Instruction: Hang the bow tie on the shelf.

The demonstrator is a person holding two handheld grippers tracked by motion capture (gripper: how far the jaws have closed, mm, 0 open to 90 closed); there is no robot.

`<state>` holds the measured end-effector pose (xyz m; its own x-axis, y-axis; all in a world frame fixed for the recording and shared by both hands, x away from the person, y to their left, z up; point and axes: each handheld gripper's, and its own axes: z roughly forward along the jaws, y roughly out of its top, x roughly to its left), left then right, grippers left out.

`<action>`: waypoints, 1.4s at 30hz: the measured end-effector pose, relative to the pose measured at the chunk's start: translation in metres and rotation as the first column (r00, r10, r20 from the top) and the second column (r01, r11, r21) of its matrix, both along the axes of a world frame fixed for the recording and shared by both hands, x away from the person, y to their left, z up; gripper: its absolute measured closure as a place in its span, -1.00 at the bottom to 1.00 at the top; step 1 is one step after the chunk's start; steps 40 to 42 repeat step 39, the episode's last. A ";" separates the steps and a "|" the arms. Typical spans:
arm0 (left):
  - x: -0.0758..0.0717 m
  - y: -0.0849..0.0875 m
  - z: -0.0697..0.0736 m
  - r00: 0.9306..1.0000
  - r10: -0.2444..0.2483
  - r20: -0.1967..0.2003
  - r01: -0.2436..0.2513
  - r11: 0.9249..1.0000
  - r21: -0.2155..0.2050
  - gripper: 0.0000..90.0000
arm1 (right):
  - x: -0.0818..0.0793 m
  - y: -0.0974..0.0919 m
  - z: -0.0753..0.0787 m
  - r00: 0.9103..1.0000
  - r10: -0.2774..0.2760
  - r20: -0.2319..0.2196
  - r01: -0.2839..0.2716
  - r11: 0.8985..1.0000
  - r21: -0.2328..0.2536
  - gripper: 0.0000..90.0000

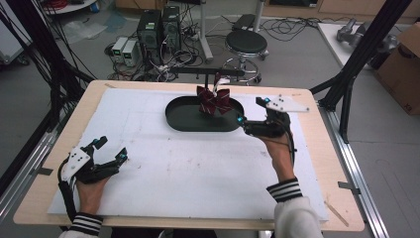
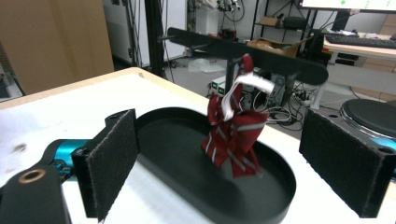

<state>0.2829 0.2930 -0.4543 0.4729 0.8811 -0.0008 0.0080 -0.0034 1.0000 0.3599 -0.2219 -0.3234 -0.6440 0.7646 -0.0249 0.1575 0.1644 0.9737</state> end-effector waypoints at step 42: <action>-0.001 -0.001 0.000 1.000 0.009 0.006 -0.009 1.000 0.010 -0.65 | -0.100 -0.016 -0.130 0.984 -0.130 0.118 0.115 0.986 0.123 -0.75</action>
